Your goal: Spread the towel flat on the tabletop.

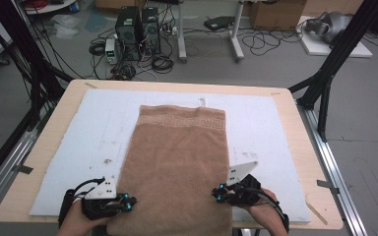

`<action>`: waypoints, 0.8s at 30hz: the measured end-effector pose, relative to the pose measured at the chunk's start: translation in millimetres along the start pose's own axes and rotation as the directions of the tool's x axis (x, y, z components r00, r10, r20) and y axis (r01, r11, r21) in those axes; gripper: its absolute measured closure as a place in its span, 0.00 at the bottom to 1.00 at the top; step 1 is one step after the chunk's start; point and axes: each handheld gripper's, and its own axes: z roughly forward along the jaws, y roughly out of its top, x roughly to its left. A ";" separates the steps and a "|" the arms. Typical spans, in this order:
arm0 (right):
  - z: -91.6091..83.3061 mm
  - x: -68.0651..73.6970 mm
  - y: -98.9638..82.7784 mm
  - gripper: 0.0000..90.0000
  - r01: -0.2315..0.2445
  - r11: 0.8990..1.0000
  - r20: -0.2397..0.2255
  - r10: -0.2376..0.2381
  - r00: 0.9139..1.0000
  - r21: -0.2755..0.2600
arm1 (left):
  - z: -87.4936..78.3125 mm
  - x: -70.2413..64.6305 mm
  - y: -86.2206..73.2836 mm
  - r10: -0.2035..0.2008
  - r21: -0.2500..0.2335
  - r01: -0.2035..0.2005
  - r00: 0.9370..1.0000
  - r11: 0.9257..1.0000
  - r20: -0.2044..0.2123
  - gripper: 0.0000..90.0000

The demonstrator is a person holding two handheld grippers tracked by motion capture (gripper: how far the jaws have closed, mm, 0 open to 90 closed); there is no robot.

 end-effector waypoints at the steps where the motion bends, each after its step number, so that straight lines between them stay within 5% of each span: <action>1: -2.3 -2.5 0.3 0.87 -0.009 1.000 0.011 0.009 1.000 0.001 | -0.5 1.6 1.4 -0.006 -0.008 0.006 1.000 1.000 -0.001 0.81; 4: 1.7 -8.9 1.1 0.82 -0.029 1.000 0.009 0.029 1.000 0.000 | 0.8 9.9 6.6 -0.017 -0.039 0.016 0.999 0.999 -0.032 0.75; 7: 14.5 -8.4 1.6 0.81 -0.015 1.000 -0.008 0.015 1.000 0.024 | 9.9 16.1 6.6 -0.017 -0.002 0.017 0.999 1.000 -0.039 0.74; 12: 21.1 -9.9 -5.9 0.95 -0.027 0.999 -0.030 0.028 0.999 0.017 | 9.3 15.7 -0.7 -0.032 -0.022 0.031 0.998 0.999 -0.051 0.94; 15: 20.5 -10.6 -6.6 0.96 -0.026 0.999 -0.039 0.026 0.999 0.019 | 8.4 13.7 -3.0 -0.037 -0.032 0.035 0.998 0.999 -0.050 0.96; 20: 18.5 -8.9 -6.0 0.95 -0.017 0.999 -0.052 0.019 0.998 0.029 | 7.0 12.6 -1.8 -0.053 -0.035 0.051 0.998 0.998 -0.035 0.94; 24: 14.2 -7.7 -3.5 0.87 -0.031 0.999 -0.049 0.030 0.998 -0.024 | 5.9 17.7 3.6 -0.070 -0.054 0.067 0.996 0.996 -0.061 0.83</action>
